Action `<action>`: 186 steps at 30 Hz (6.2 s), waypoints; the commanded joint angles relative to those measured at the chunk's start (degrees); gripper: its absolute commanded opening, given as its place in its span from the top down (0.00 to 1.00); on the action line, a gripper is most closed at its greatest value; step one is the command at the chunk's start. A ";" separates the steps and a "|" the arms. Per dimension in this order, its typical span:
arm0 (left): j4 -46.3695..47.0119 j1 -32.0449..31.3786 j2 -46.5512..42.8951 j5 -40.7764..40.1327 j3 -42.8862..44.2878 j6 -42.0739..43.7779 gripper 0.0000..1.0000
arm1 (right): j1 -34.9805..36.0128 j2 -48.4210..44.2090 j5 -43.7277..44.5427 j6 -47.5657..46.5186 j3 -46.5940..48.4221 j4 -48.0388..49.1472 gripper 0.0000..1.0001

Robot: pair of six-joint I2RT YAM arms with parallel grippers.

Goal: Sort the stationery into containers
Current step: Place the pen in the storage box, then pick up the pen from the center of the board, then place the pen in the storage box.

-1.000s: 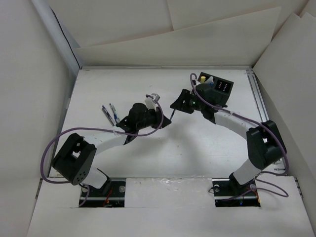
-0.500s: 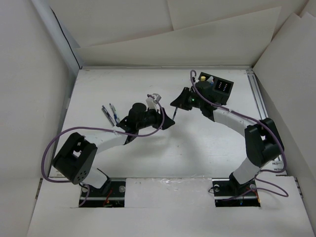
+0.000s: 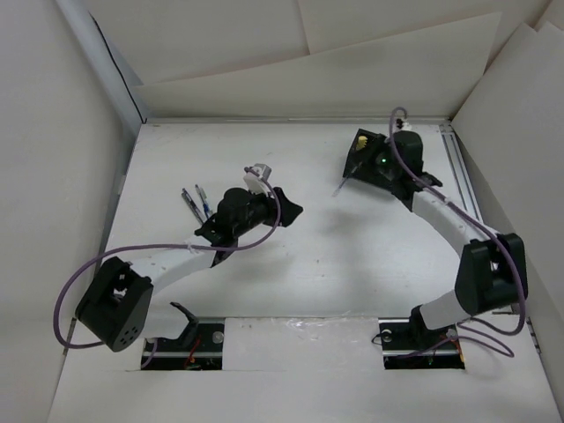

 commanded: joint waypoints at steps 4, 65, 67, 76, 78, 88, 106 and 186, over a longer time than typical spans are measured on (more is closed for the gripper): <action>-6.17 2.96 -2.40 -13.66 -0.37 -2.90 0.49 | -9.27 -8.58 24.91 0.59 5.78 -4.71 1.00; -36.96 17.10 7.18 -38.29 10.97 -19.60 0.72 | 4.24 -22.29 19.49 2.78 -14.17 2.31 1.00; -37.47 17.11 7.18 -38.28 10.27 -20.21 0.72 | 4.76 -22.29 18.69 2.78 -14.17 2.31 0.98; -39.32 17.11 7.70 -38.28 8.51 -21.36 0.74 | 4.77 -19.39 13.95 2.08 -13.11 2.31 0.69; -39.93 17.11 8.23 -38.28 8.51 -21.36 0.75 | 4.77 -19.39 13.42 2.08 -13.11 2.31 0.67; -34.05 23.35 9.37 -30.02 3.67 -20.66 0.79 | 4.77 -18.86 11.75 1.55 -13.11 2.31 0.66; -32.03 23.35 15.52 -30.37 6.92 -18.46 0.79 | 5.30 -17.72 9.38 1.55 -12.06 2.31 0.66; 0.31 -3.72 8.23 6.19 4.99 -1.23 0.59 | 1.78 -1.20 -14.54 0.41 -8.28 8.55 1.00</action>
